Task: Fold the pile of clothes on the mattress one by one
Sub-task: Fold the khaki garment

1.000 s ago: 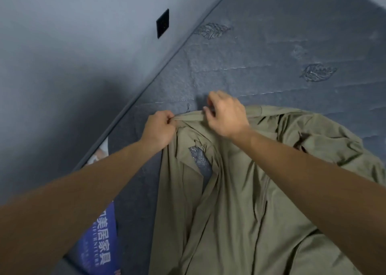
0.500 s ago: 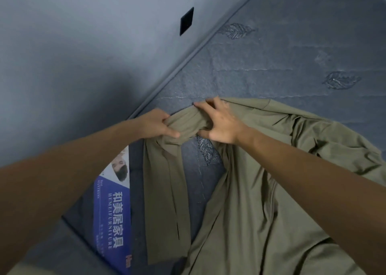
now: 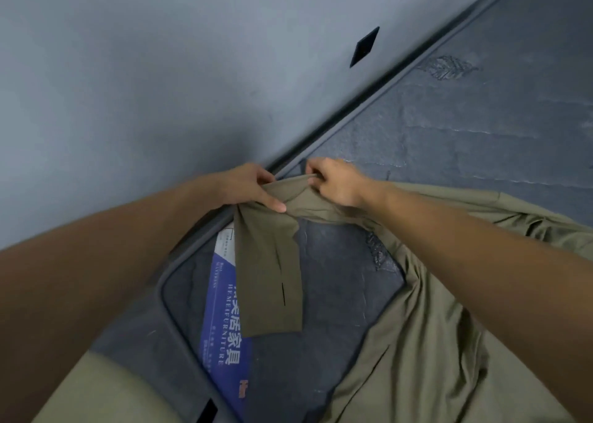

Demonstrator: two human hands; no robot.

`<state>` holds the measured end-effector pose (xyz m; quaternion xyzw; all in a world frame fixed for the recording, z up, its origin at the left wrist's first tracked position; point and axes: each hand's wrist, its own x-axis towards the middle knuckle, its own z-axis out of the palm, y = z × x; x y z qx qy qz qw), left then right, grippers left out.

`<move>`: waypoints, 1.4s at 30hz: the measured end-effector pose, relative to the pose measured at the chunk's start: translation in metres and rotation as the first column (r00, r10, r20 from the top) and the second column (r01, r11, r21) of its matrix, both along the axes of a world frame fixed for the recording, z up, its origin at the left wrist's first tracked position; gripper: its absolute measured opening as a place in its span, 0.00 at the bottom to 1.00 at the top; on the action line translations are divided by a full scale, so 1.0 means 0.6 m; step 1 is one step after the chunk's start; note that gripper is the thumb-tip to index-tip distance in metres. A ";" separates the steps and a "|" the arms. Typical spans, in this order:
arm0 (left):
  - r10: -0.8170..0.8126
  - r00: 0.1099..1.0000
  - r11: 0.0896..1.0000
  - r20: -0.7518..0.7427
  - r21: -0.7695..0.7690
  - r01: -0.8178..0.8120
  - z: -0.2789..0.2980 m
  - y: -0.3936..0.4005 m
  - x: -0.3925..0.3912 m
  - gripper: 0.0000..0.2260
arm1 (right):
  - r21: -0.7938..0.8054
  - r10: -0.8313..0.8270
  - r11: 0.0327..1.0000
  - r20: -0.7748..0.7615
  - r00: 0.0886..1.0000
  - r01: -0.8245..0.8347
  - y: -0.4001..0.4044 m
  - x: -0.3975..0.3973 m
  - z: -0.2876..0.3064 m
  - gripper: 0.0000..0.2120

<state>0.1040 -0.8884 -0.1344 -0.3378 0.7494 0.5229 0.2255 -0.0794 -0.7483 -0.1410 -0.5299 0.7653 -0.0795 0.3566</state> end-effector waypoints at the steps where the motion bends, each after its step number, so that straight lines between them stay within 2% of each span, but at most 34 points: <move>1: -0.019 0.999 1.000 0.039 0.001 0.019 0.001 -0.008 0.014 0.18 | -0.006 -0.011 1.000 0.008 1.000 0.011 -0.006 -0.001 -0.001 0.04; 3: -0.039 0.996 0.999 0.085 0.002 0.039 0.001 -0.023 0.040 0.15 | -0.001 -0.015 1.000 0.010 1.000 0.016 -0.012 -0.007 -0.003 0.07; 5: -0.011 0.997 1.000 0.078 -0.003 0.012 -0.001 -0.039 0.069 0.08 | 0.017 -0.011 1.000 -0.063 0.998 0.012 -0.020 -0.008 -0.002 0.09; 6: 0.030 0.998 0.999 0.060 -0.020 -0.028 -0.001 -0.045 0.082 0.06 | 0.030 -0.016 0.999 -0.126 0.992 0.020 -0.025 -0.005 0.000 0.10; 8: 0.156 0.988 0.984 -0.002 -0.086 -0.155 -0.005 -0.050 0.100 0.07 | 0.046 -0.026 0.998 -0.234 0.972 0.037 -0.033 0.005 0.005 0.13; 9: 0.238 0.970 0.960 -0.043 -0.142 -0.242 -0.010 -0.052 0.110 0.08 | 0.037 -0.025 0.999 -0.244 0.970 0.036 -0.039 0.017 0.007 0.14; 11: 0.337 0.933 0.892 -0.123 -0.274 -0.358 -0.018 -0.055 0.127 0.10 | 0.020 -0.018 1.000 -0.166 0.986 0.022 -0.056 0.046 0.008 0.12; 14: 0.292 0.941 0.865 -0.174 -0.371 -0.337 -0.021 -0.064 0.146 0.21 | 0.028 0.042 0.999 0.031 0.999 -0.043 -0.086 0.104 0.015 0.08; 16: 0.261 0.953 0.901 -0.155 -0.314 -0.298 -0.007 -0.072 0.161 0.22 | -0.028 0.043 0.999 0.060 0.997 -0.041 -0.106 0.134 0.009 0.09; 18: 0.172 0.984 0.946 -0.045 -0.270 -0.178 0.005 -0.082 0.181 0.18 | -0.081 -0.017 0.997 -0.014 1.000 0.016 -0.120 0.147 0.003 0.11; 20: 0.066 0.991 0.957 0.114 -0.287 -0.031 0.015 -0.091 0.204 0.13 | -0.111 -0.068 0.993 -0.174 0.982 0.049 -0.125 0.144 -0.002 0.07; 22: 0.113 0.982 0.955 0.152 -0.290 -0.065 0.028 -0.095 0.220 0.09 | -0.213 -0.124 0.975 -0.329 0.936 0.054 -0.117 0.142 0.002 0.07; 23: 0.171 0.978 0.954 0.117 -0.269 -0.135 0.038 -0.092 0.222 0.09 | -0.303 -0.173 0.951 -0.340 0.924 0.066 -0.112 0.146 0.005 0.10; 24: 0.234 0.970 0.952 0.070 -0.221 -0.214 0.054 -0.085 0.220 0.10 | -0.382 -0.220 0.919 -0.288 0.932 0.099 -0.108 0.157 0.009 0.11; 25: 0.298 0.954 0.944 0.021 -0.155 -0.292 0.065 -0.077 0.216 0.11 | -0.426 -0.258 0.888 -0.152 0.954 0.172 -0.105 0.172 0.012 0.10; 26: 0.359 0.933 0.930 -0.021 -0.082 -0.359 0.076 -0.068 0.211 0.11 | -0.394 -0.287 0.873 0.061 0.956 0.287 -0.103 0.188 0.023 0.07; 27: 0.398 0.916 0.917 -0.060 -0.009 -0.399 0.084 -0.058 0.202 0.12 | -0.271 -0.318 0.873 0.314 0.895 0.405 -0.100 0.206 0.032 0.05; 28: 0.417 0.904 0.909 -0.092 0.038 -0.415 0.091 -0.047 0.193 0.14 | -0.098 -0.350 0.878 0.535 0.769 0.468 -0.093 0.222 0.047 0.05; 29: 0.425 0.898 0.905 -0.114 0.045 -0.423 0.101 -0.037 0.183 0.17 | 0.050 -0.379 0.877 0.683 0.624 0.477 -0.086 0.233 0.057 0.07; 30: 0.440 0.889 0.898 -0.124 0.036 -0.439 0.110 -0.028 0.173 0.20 | 0.142 -0.399 0.873 0.759 0.514 0.467 -0.081 0.240 0.057 0.10; 31: 0.466 0.875 0.884 -0.134 0.034 -0.466 0.116 -0.019 0.163 0.20 | 0.195 -0.419 0.856 0.804 0.422 0.479 -0.076 0.243 0.056 0.16; 32: 0.495 0.859 0.869 -0.132 0.063 -0.492 0.121 -0.013 0.154 0.18 | 0.227 -0.439 0.838 0.820 0.367 0.496 -0.072 0.248 0.060 0.26; 34: 0.483 0.868 0.875 -0.115 0.101 -0.473 0.129 0.001 0.139 0.12 | 0.264 -0.477 0.806 0.819 0.317 0.530 -0.065 0.251 0.043 0.47; 35: 0.461 0.880 0.886 -0.114 0.107 -0.450 0.132 0.008 0.132 0.11 | 0.274 -0.488 0.797 0.818 0.306 0.538 -0.059 0.250 0.045 0.52; 36: 0.446 0.887 0.893 -0.123 0.121 -0.433 0.137 0.019 0.126 0.13 | 0.262 -0.473 0.796 0.832 0.291 0.545 -0.048 0.248 0.049 0.52; 39: 0.455 0.875 0.885 -0.167 0.198 -0.423 0.140 0.043 0.115 0.20 | 0.224 -0.462 0.768 0.842 0.277 0.600 -0.013 0.235 0.066 0.39; 41: 0.377 0.888 0.926 -0.264 0.119 -0.357 0.129 0.062 0.102 0.15 | 0.170 -0.493 0.738 0.797 0.350 0.653 0.017 0.217 0.072 0.33; 42: 0.313 0.894 0.945 -0.321 0.012 -0.327 0.122 0.071 0.093 0.12 | 0.156 -0.522 0.720 0.764 0.379 0.677 0.032 0.206 0.075 0.30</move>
